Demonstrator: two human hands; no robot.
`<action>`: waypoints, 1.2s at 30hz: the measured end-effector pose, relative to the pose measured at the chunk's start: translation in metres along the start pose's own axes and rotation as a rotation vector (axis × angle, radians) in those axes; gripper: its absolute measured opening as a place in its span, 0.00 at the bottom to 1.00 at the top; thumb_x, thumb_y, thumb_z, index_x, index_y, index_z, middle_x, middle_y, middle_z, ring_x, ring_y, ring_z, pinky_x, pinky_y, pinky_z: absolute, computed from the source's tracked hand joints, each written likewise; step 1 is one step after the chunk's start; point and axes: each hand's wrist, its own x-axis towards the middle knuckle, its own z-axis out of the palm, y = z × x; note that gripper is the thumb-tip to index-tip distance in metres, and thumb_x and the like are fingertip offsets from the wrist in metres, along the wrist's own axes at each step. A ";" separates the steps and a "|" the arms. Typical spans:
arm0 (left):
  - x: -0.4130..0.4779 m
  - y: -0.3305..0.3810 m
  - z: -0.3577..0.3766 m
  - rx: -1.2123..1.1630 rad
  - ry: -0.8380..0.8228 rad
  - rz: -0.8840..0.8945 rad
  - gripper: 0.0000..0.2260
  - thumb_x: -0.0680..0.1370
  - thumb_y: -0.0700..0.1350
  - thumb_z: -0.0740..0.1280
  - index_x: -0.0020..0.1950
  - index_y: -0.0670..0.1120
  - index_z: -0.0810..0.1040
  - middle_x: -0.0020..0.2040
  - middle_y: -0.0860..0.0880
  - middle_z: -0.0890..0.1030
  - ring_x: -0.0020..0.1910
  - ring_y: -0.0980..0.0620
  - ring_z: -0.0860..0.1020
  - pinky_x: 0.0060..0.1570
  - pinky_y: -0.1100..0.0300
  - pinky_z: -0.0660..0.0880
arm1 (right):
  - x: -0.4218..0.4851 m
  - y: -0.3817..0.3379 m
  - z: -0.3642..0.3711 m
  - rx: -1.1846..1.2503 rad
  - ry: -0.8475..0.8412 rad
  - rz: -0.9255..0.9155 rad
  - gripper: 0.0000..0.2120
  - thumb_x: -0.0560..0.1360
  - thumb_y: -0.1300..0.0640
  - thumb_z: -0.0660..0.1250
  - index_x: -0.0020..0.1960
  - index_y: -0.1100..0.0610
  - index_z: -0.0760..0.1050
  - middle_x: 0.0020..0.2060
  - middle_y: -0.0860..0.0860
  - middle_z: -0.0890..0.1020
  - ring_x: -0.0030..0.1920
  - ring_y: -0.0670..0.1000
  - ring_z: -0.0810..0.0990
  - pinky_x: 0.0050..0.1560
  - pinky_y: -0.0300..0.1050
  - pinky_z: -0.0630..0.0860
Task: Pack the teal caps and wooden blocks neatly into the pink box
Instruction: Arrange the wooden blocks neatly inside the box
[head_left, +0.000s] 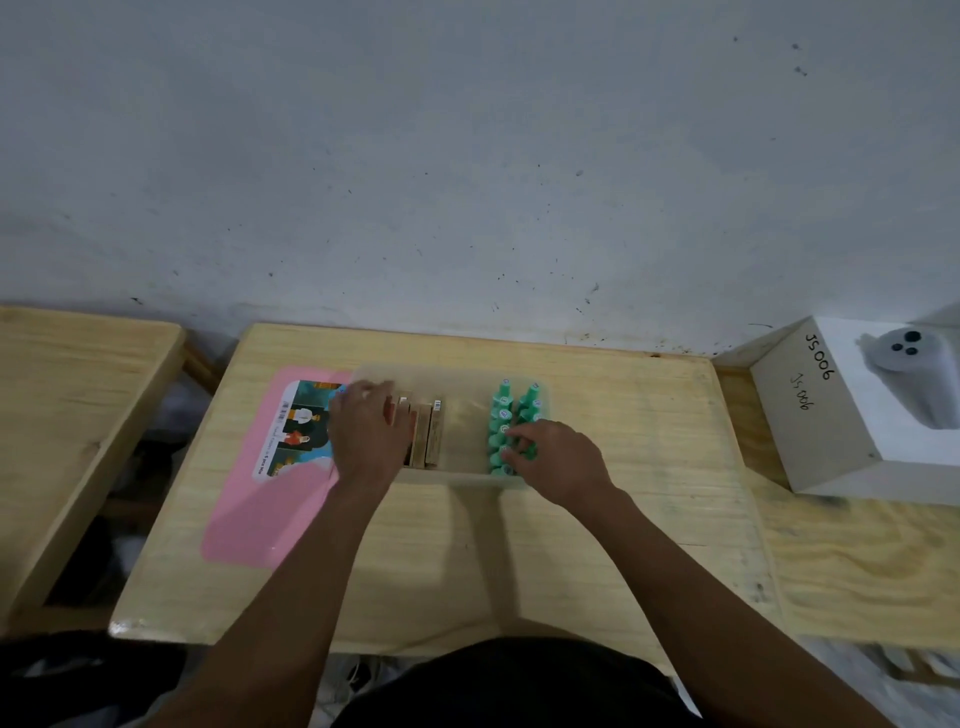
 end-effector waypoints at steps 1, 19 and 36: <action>0.000 -0.006 -0.004 0.019 0.029 -0.084 0.18 0.77 0.51 0.62 0.63 0.45 0.75 0.63 0.41 0.75 0.63 0.41 0.69 0.59 0.46 0.70 | 0.000 -0.001 0.001 -0.012 0.012 0.001 0.16 0.76 0.43 0.65 0.62 0.44 0.77 0.52 0.45 0.82 0.53 0.50 0.79 0.51 0.48 0.76; 0.013 -0.052 -0.035 -0.253 -0.222 -0.337 0.13 0.78 0.42 0.62 0.45 0.35 0.82 0.42 0.39 0.82 0.40 0.47 0.77 0.41 0.60 0.71 | 0.037 -0.082 0.012 -0.029 -0.127 -0.201 0.11 0.76 0.51 0.63 0.54 0.48 0.81 0.50 0.45 0.83 0.50 0.50 0.80 0.50 0.48 0.78; 0.022 -0.060 -0.040 -0.509 -0.321 -0.560 0.06 0.76 0.41 0.66 0.42 0.41 0.82 0.44 0.38 0.83 0.46 0.38 0.83 0.49 0.40 0.80 | 0.122 -0.130 0.089 -0.139 -0.209 -0.376 0.34 0.70 0.42 0.69 0.70 0.56 0.64 0.67 0.53 0.69 0.65 0.57 0.66 0.60 0.56 0.71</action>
